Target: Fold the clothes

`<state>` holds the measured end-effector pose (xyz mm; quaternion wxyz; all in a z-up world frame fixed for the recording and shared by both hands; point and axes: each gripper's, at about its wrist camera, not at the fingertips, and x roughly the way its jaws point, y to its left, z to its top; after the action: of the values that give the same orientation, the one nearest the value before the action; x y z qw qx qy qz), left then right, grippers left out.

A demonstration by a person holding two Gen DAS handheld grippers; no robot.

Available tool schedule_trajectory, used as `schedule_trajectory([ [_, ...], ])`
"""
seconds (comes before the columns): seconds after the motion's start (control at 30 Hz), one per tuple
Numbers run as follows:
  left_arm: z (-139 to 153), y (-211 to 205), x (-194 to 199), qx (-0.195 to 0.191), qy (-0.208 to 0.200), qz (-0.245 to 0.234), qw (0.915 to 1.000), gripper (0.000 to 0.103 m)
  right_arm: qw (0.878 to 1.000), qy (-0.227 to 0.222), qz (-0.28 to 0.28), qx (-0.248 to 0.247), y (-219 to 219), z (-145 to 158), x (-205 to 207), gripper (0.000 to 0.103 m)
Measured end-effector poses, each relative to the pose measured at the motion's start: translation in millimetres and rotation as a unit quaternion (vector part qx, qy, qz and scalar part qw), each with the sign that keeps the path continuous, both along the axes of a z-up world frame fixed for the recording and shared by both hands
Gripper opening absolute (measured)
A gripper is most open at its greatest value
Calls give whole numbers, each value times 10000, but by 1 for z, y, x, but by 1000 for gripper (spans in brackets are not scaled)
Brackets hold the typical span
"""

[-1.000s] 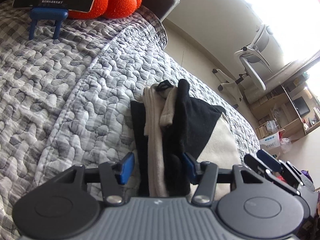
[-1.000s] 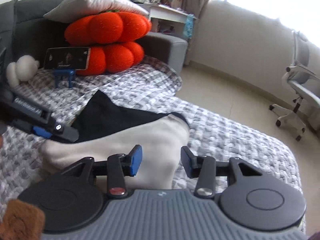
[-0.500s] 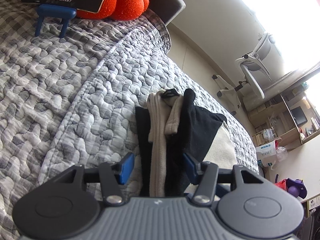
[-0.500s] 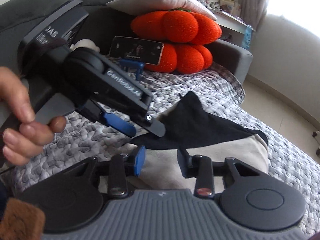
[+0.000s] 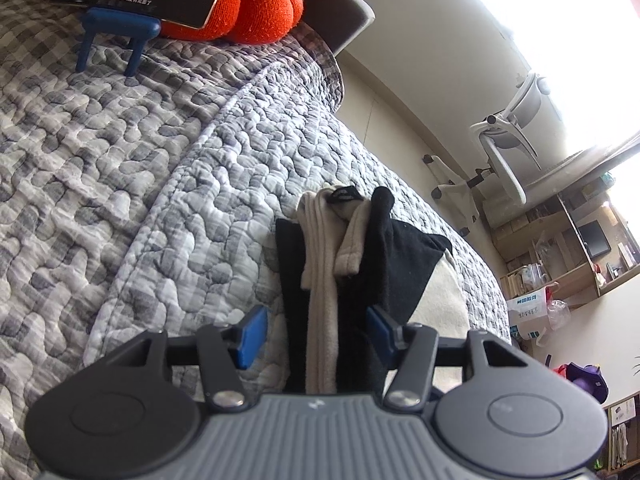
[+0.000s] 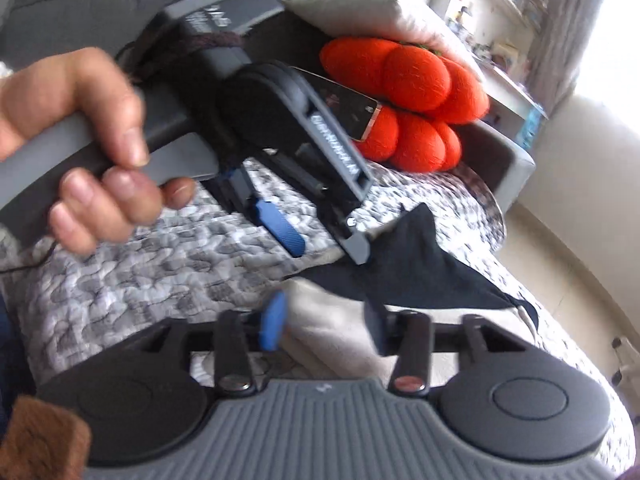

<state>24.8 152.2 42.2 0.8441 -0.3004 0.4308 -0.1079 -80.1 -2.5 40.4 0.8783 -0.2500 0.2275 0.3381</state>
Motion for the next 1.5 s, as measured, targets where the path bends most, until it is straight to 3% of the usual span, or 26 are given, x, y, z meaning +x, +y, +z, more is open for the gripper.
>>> schedule_trajectory([
  [0.07,0,1,0,-28,11,9,10000,57,9997,-16,162,-201,7,-5,-5,61],
  [0.23,-2,1,0,-117,57,-9,9999,63,9903,-641,315,-1188,30,-31,-16,61],
  [0.33,-5,5,0,-354,133,43,9993,65,9836,-949,380,-1486,37,-38,-19,62],
  [0.4,-8,8,0,-549,187,82,9983,69,9826,-1017,321,-1522,37,-36,-17,55],
  [0.43,-9,10,0,-661,220,101,9975,70,9822,-1044,287,-1532,37,-35,-16,42],
  [0.47,-11,11,0,-766,249,118,9967,73,9842,-997,236,-1444,35,-30,-12,33],
  [0.57,-14,15,0,-1063,312,177,9937,81,9946,-712,-19,-749,17,-5,-4,26],
  [0.67,-18,15,0,-1464,349,220,9884,83,9978,-575,-207,-248,3,11,2,24],
  [0.8,-24,6,2,-1837,407,117,9821,86,9984,-499,-183,-212,6,10,1,23],
  [1.07,-27,-15,15,-1626,465,-3,9856,87,9986,-492,-207,-73,4,10,4,23],
  [1.13,-26,-20,20,-1403,426,5,9892,83,9987,-481,-175,-84,4,9,4,23],
  [1.3,-22,-28,32,-1014,351,-12,9942,62,9990,-437,-60,-66,4,9,1,22],
  [1.4,-19,-33,37,-737,289,-46,9969,53,9992,-398,46,-81,4,8,-1,18],
  [1.47,-18,-34,40,-650,279,-31,9975,48,9992,-373,80,-108,5,7,-1,8],
  [1.5,-19,-34,41,-632,278,-32,9976,46,9992,-362,77,-142,6,5,-1,8],
])
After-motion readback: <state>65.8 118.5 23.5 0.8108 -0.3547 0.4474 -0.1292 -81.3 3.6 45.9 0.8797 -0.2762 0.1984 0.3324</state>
